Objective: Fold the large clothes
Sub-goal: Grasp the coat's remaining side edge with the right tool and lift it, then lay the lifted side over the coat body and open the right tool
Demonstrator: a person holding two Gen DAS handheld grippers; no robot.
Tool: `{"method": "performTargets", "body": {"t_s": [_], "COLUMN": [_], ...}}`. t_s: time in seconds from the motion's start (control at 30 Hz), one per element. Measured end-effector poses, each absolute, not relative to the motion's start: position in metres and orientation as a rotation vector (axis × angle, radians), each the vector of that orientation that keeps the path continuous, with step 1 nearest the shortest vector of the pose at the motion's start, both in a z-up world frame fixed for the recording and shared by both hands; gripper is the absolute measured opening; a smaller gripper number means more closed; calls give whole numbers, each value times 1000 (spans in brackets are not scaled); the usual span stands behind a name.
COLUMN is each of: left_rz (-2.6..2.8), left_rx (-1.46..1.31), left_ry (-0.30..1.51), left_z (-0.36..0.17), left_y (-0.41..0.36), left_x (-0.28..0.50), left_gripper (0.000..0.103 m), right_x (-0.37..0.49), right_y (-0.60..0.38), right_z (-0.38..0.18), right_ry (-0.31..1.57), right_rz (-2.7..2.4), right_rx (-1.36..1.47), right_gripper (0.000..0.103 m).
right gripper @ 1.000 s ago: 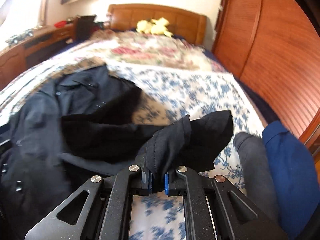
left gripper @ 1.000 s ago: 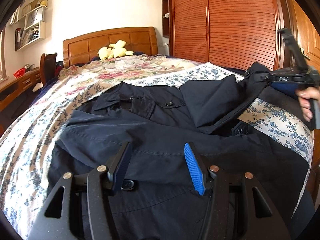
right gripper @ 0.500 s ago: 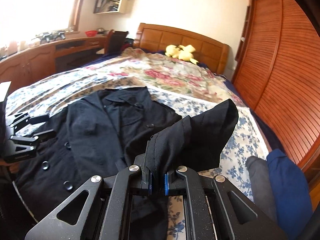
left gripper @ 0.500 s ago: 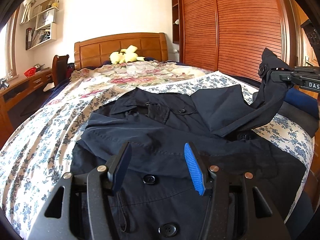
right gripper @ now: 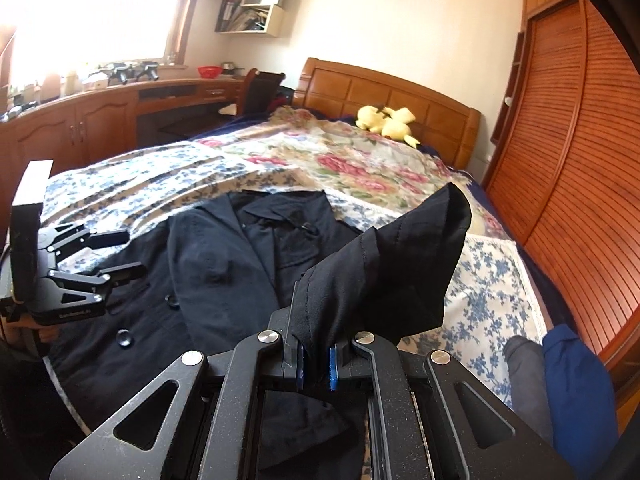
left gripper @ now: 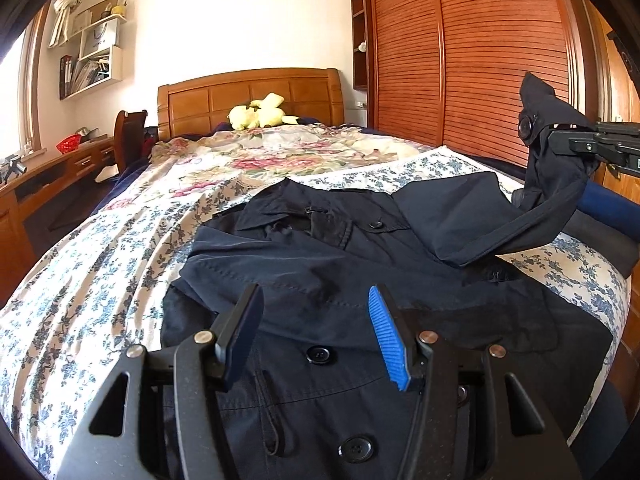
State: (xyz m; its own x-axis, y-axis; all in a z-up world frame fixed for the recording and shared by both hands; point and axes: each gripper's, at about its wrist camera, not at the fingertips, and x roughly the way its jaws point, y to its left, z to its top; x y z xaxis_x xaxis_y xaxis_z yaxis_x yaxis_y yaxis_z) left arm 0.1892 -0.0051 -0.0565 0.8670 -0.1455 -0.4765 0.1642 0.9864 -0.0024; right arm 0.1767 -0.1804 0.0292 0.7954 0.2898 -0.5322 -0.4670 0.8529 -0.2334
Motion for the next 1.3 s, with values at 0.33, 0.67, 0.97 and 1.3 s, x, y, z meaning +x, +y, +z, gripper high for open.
{"method": "performTargets", "body": {"t_s": [0.33, 0.67, 0.97, 1.3], "left_rz": [-121, -87, -71, -78], "left_rx": [9, -19, -27, -9], "left_ry": [467, 451, 452, 465], "left_z": [-45, -41, -41, -43], "left_y": [25, 55, 62, 54], "left_x": [173, 161, 159, 161], "left_gripper": [54, 54, 54, 54], "right_x": [177, 184, 170, 148], "right_y": [-135, -102, -92, -117], "right_z": [30, -8, -19, -10], "right_ry": [484, 577, 622, 638], "right_rz": [508, 591, 650, 636], "right_rx": [-401, -391, -347, -328], "right_gripper": [5, 5, 41, 55]}}
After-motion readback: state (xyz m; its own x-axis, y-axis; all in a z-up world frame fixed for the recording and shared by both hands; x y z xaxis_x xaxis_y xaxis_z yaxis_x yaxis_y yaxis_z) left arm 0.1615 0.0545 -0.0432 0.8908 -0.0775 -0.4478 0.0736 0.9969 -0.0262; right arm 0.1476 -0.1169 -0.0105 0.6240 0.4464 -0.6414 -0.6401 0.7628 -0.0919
